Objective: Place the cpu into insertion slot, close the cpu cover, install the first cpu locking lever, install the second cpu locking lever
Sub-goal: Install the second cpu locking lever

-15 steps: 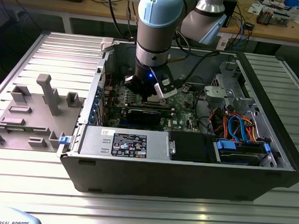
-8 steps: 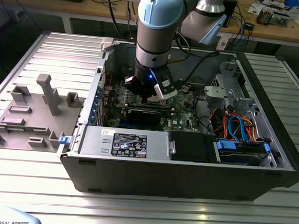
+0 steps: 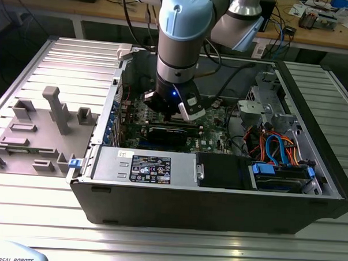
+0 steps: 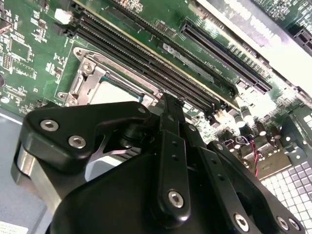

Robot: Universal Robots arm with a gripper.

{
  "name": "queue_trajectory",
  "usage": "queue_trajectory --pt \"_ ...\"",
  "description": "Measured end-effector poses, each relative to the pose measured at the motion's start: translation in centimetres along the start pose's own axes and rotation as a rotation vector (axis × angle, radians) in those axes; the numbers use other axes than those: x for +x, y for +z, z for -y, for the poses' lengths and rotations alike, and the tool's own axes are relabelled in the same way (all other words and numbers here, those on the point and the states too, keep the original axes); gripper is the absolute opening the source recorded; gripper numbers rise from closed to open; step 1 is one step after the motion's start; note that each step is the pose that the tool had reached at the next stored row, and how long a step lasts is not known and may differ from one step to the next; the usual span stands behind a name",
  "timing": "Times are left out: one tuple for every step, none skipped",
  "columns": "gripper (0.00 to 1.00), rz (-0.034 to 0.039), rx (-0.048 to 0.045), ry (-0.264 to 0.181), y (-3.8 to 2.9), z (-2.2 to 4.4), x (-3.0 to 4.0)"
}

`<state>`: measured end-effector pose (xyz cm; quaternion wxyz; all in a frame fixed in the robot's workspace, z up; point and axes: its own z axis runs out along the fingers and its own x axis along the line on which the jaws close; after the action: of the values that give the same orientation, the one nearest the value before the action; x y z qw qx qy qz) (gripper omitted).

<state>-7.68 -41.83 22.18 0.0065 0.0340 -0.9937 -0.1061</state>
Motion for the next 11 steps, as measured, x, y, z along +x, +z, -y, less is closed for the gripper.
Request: queue_trajectory --pt "0.11 0.0004 -0.0061 0.000 0.03 0.16 0.05" --pt "0.11 0.0007 -0.0109 0.000 0.05 0.28 0.09" --pt "0.11 0.0011 -0.0161 0.000 0.09 0.41 0.16" --pt "0.11 0.0013 -0.0192 0.000 0.13 0.48 0.20" --pt "0.11 0.0016 -0.0222 0.000 0.17 0.54 0.25" --pt "0.11 0.0016 -0.0245 0.000 0.23 0.58 0.30" --pt "0.11 0.0018 -0.0258 0.000 0.33 0.60 0.38" --pt "0.11 0.0019 -0.0269 0.000 0.47 0.62 0.58" --pt "0.11 0.0022 -0.0278 0.001 0.59 0.63 0.70" --pt "0.11 0.0024 -0.0293 0.002 0.78 0.66 0.89" --pt "0.11 0.0025 -0.0303 0.002 0.88 0.68 0.99"
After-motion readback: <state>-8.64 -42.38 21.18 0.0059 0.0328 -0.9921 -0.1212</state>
